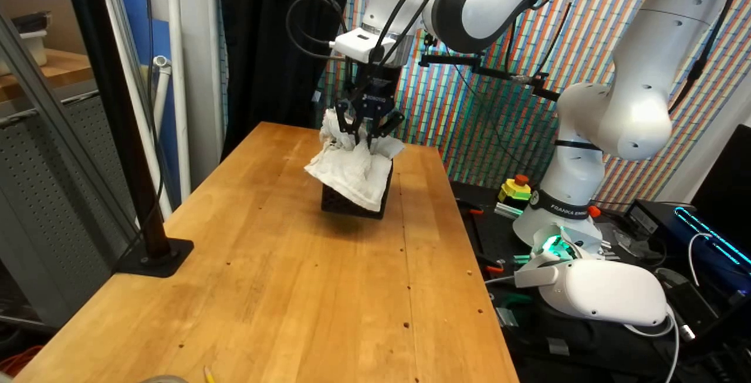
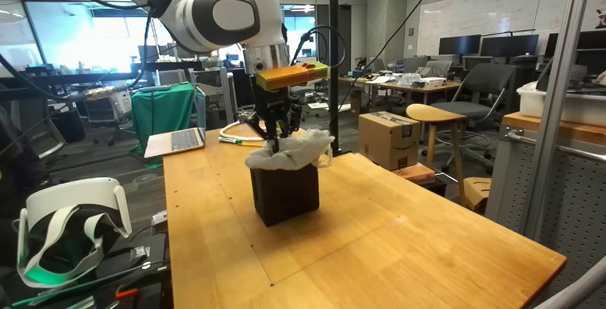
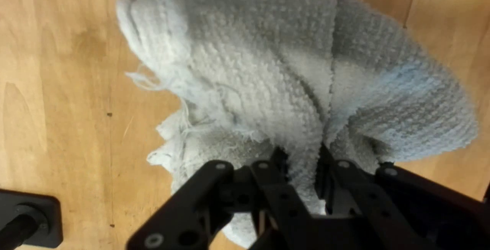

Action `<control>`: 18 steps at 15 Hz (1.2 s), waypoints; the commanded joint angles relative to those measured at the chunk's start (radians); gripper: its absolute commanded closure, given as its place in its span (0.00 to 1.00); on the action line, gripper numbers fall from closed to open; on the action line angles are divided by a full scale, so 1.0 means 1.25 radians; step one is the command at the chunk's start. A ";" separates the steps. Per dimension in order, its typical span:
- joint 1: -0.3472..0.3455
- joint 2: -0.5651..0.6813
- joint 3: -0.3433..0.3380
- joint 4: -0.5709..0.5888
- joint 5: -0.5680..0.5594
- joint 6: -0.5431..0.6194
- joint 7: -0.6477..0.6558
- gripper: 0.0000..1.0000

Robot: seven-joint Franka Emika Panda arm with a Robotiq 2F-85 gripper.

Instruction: Put the towel inside the black object

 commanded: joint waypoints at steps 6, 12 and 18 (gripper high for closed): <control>-0.017 0.004 -0.020 -0.006 -0.018 -0.103 -0.014 0.84; -0.038 0.047 -0.048 -0.017 0.023 -0.068 -0.052 0.84; -0.068 0.107 -0.067 -0.013 0.134 -0.036 -0.122 0.84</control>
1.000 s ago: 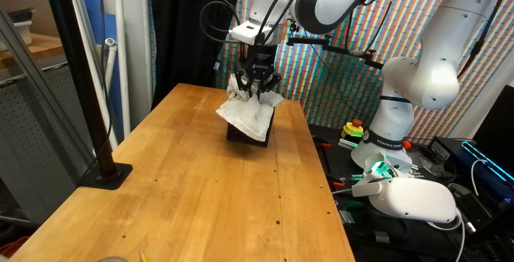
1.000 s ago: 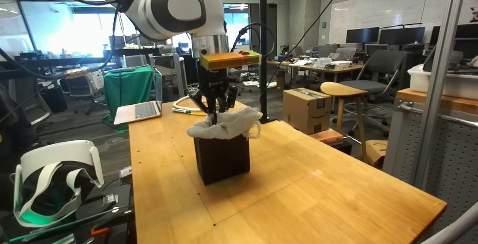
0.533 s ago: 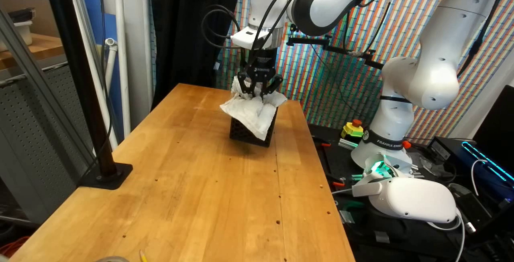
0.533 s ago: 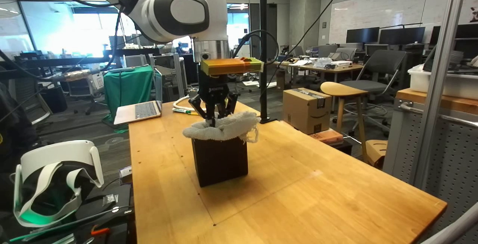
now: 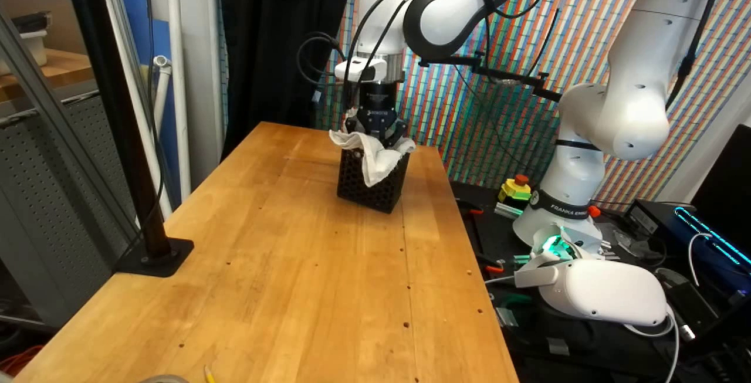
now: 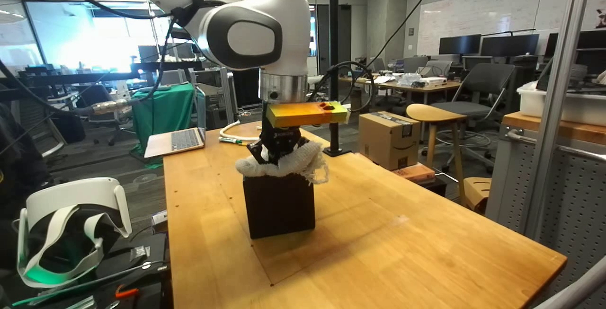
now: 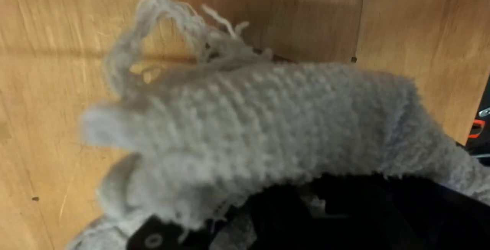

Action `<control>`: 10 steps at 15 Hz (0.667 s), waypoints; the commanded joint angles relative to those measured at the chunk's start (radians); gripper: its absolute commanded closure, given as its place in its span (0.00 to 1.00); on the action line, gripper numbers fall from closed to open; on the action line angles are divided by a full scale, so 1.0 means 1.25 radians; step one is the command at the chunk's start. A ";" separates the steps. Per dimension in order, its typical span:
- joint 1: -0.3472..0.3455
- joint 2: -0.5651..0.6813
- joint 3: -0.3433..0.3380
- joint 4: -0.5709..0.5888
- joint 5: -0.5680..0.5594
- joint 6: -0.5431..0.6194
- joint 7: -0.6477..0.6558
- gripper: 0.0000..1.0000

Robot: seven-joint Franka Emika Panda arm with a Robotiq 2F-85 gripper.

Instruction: Put the towel inside the black object

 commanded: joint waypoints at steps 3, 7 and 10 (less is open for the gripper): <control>-0.024 0.027 -0.001 -0.004 0.026 0.026 -0.023 0.84; -0.016 -0.027 0.010 -0.008 -0.044 0.015 0.033 0.57; -0.007 -0.089 0.025 -0.013 -0.143 -0.005 0.101 0.46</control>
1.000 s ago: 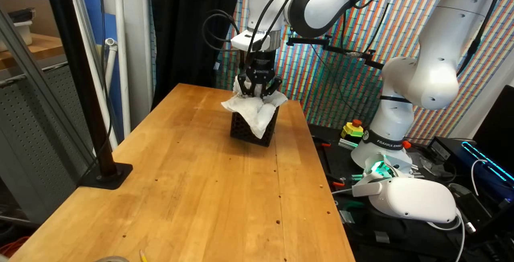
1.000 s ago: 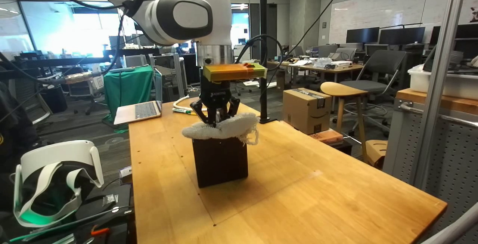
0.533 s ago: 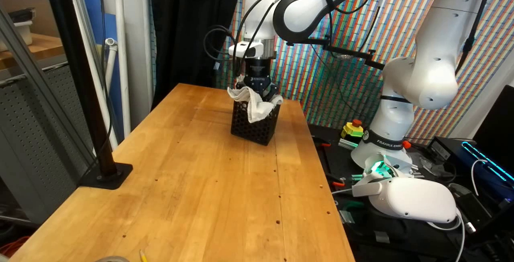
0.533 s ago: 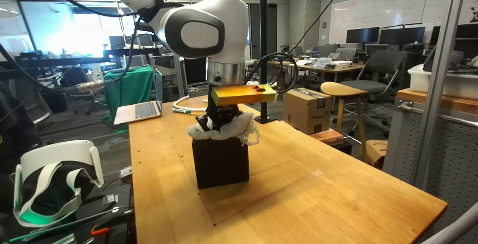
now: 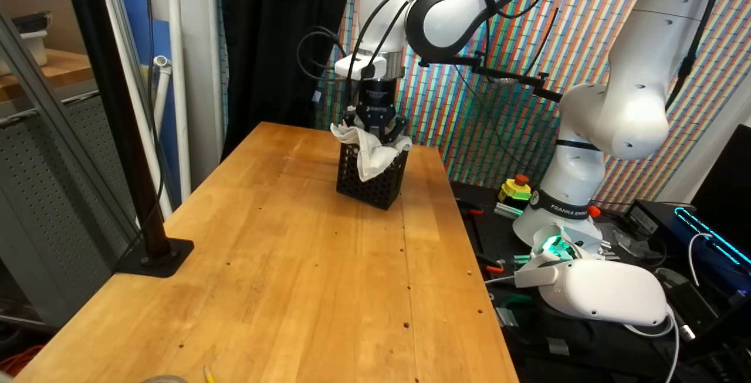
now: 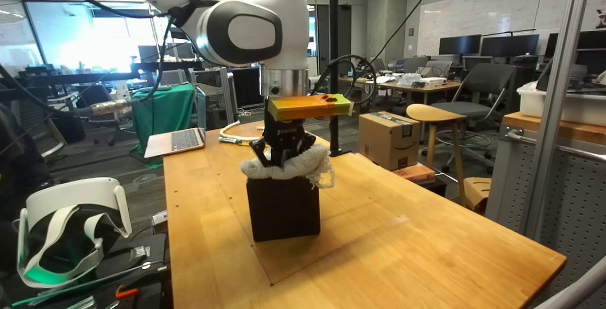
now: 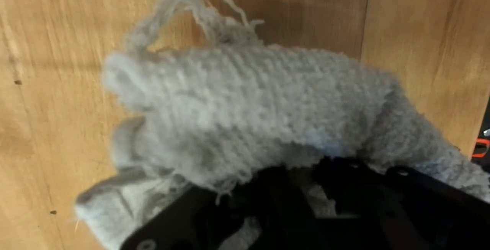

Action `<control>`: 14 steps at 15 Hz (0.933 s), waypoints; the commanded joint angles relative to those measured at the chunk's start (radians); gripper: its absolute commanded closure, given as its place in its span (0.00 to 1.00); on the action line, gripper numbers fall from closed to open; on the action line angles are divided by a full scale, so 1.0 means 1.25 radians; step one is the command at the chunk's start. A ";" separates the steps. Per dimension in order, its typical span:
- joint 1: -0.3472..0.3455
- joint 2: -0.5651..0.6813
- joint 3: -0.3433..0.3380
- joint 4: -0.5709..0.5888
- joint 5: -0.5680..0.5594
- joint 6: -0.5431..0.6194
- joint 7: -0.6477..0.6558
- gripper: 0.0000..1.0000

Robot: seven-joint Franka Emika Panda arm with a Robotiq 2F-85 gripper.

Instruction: Put the towel inside the black object

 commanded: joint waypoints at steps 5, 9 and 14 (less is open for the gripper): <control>0.018 -0.147 0.042 -0.002 -0.183 -0.047 0.144 0.10; 0.028 -0.162 0.057 0.002 -0.222 -0.061 0.207 0.41; 0.029 -0.151 0.058 -0.008 -0.228 -0.062 0.307 0.80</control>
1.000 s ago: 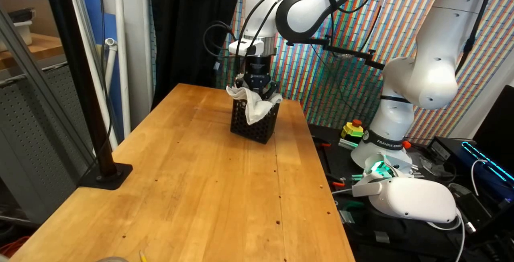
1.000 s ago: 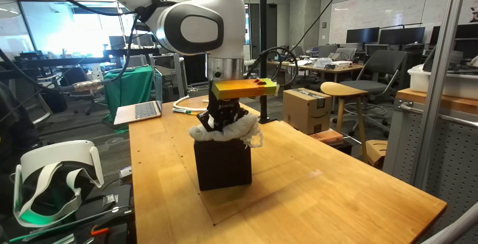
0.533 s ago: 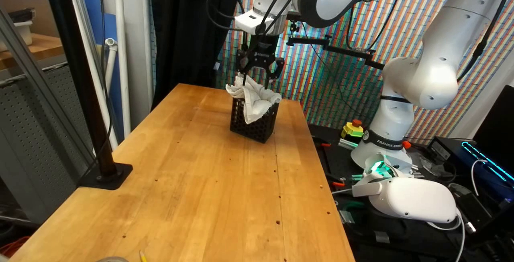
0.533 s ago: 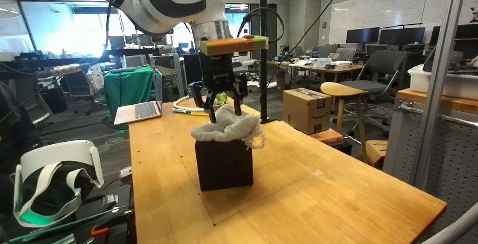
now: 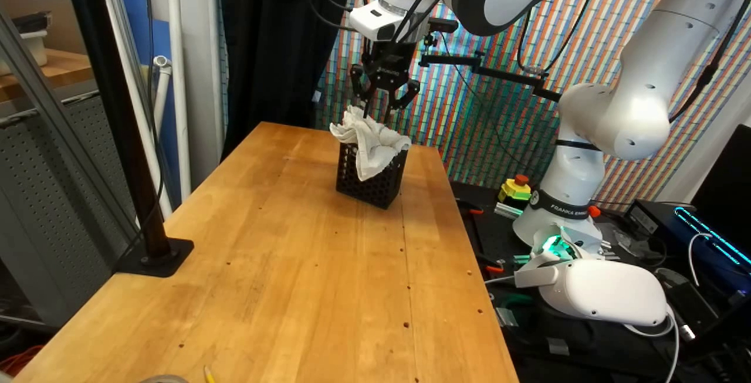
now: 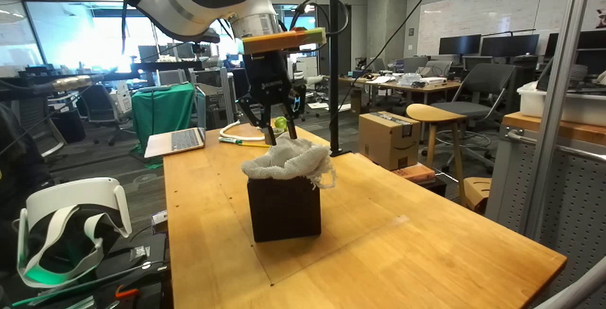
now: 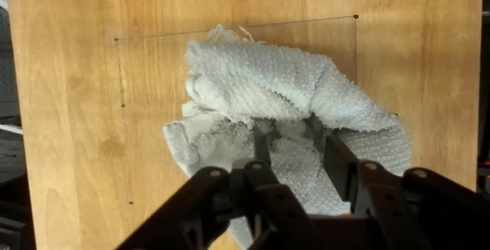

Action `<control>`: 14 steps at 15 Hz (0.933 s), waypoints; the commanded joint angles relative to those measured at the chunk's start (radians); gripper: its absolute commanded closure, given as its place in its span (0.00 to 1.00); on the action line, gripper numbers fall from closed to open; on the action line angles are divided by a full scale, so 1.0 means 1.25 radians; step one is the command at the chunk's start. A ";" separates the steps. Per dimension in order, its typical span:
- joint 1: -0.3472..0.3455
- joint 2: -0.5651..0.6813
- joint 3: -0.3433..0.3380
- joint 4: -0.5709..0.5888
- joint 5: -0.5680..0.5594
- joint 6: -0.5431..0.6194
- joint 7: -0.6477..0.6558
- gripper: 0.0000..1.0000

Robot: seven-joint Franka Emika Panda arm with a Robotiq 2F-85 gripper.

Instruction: Put the towel inside the black object

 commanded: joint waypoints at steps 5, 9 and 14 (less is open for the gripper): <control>0.003 0.016 -0.014 -0.028 -0.008 -0.008 0.127 1.00; -0.002 0.051 -0.031 -0.031 0.005 0.021 0.151 0.96; -0.011 0.083 -0.057 -0.024 0.028 0.084 0.155 0.97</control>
